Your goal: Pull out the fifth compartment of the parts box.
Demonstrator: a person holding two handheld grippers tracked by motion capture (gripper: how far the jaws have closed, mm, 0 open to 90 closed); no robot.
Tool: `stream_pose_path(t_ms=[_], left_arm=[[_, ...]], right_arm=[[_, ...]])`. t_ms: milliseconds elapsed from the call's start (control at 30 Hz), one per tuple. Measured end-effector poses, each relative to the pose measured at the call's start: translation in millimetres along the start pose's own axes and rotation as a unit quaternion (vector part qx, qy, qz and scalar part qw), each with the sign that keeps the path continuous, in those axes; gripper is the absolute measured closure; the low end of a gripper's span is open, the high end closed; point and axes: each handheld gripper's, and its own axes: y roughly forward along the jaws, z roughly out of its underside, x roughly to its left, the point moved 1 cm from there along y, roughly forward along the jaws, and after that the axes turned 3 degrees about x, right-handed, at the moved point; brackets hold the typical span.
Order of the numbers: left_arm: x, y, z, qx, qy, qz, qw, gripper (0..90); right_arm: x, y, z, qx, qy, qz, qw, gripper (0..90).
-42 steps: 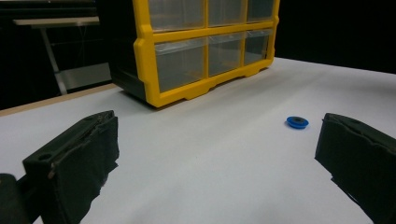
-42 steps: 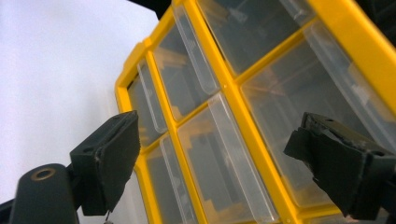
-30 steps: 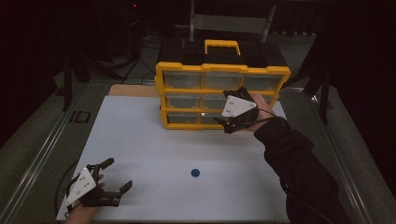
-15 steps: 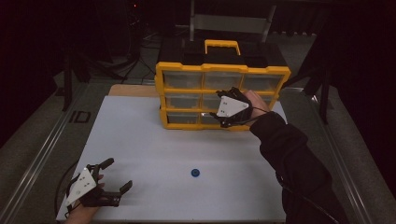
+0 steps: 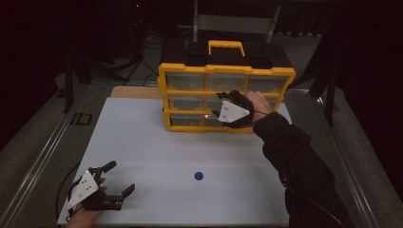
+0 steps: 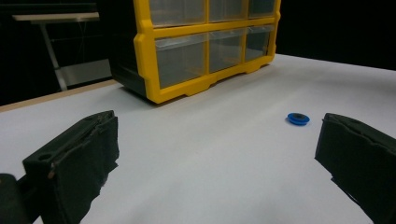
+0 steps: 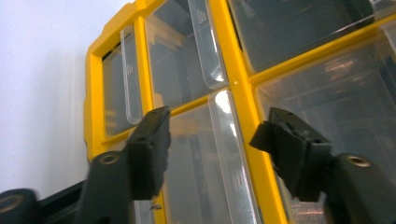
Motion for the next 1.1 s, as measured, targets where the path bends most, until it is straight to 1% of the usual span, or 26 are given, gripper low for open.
stream_pose_path(t_ms=[33, 100, 133, 167, 200, 267, 300, 333, 400, 500, 533, 567, 767, 833, 867, 933, 967, 1000, 1100], left_arm=[[-0.1, 0.1, -0.1, 0.0, 0.0, 0.001, 1.0, 0.0], [-0.5, 0.4, 0.0, 0.001, 0.002, 0.002, 1.0, 0.0], [-0.7, 0.5, 0.0, 0.001, 0.002, 0.002, 1.0, 0.0], [-0.7, 0.4, -0.1, 0.001, 0.003, 0.002, 1.0, 0.0], [-0.6, 0.4, -0.1, 0.001, 0.003, 0.001, 1.0, 0.0], [-0.6, 0.2, -0.1, 0.001, 0.003, 0.001, 1.0, 0.0], [-0.5, 0.1, 0.0, 0.0, 0.004, 0.001, 1.0, 0.0], [-0.5, 0.0, -0.1, 0.0, 0.003, 0.001, 1.0, 0.0], [-0.7, -0.5, -0.1, 0.001, 0.004, 0.0, 1.0, 0.0], [-0.5, -0.7, 0.0, 0.0, 0.003, 0.0, 1.0, 0.0], [-0.5, -0.7, 0.0, 0.0, 0.003, 0.0, 1.0, 0.0], [-0.5, -0.6, 0.0, 0.0, 0.003, 0.0, 1.0, 0.0], [-0.5, -0.8, -0.1, -0.001, 0.003, 0.0, 1.0, 0.0], [-0.6, -0.6, -0.1, -0.001, 0.003, 0.0, 1.0, 0.0], [-0.7, -0.7, -0.1, 0.0, 0.004, 0.001, 1.0, 0.0], [-0.8, -0.7, -0.1, 0.0, 0.004, 0.001, 1.0, 0.0], [-0.7, -0.7, 0.0, 0.0, 0.003, 0.001, 1.0, 0.0], [-0.6, -0.6, 0.0, -0.001, 0.003, 0.001, 1.0, 0.0], [-0.7, -0.4, 0.1, 0.0, 0.003, 0.002, 1.0, 0.0]], right_arm=[[0.0, 0.9, 0.0, 0.0, -0.008, 0.0, 1.0, 42.0], [0.9, 2.4, -0.2, -0.004, -0.015, 0.009, 0.9998, 42.7], [1.2, 2.8, -0.2, -0.005, -0.022, 0.011, 0.9997, 44.6], [1.9, 3.4, 0.3, -0.006, -0.033, 0.015, 0.9993, 46.1], [1.8, 4.0, 0.4, -0.005, -0.039, 0.015, 0.9991, 46.3], [1.7, 4.5, 1.3, -0.008, -0.056, 0.017, 0.9982, 50.7], [1.6, 5.3, 2.3, -0.009, -0.066, 0.018, 0.9976, 51.4], [1.4, 5.7, 2.8, -0.008, -0.07, 0.022, 0.9973, 51.3], [0.4, 6.3, 4.2, -0.01, -0.073, 0.021, 0.997, 52.4], [-0.3, 7.3, 4.9, -0.007, -0.077, 0.02, 0.9968, 53.2], [-0.4, 9.0, 4.9, -0.006, -0.084, 0.018, 0.9963, 56.0], [-0.6, 9.5, 4.5, -0.005, -0.086, 0.014, 0.9962, 56.7], [-3.3, 15.1, 4.6, -0.006, -0.108, 0.024, 0.9939, 63.4], [-4.4, 16.2, 4.9, -0.005, -0.116, 0.02, 0.993, 66.0], [-4.5, 16.8, 5.2, -0.004, -0.122, 0.021, 0.9923, 67.1], [-5.7, 17.3, 5.4, -0.007, -0.123, 0.016, 0.9923, 67.8], [-6.4, 17.9, 5.9, -0.004, -0.126, 0.018, 0.9919, 67.9], [-6.6, 18.3, 6.6, -0.002, -0.124, 0.017, 0.9922, 67.8], [-7.3, 19.2, 7.7, -0.002, -0.126, 0.012, 0.9919, 67.9]])
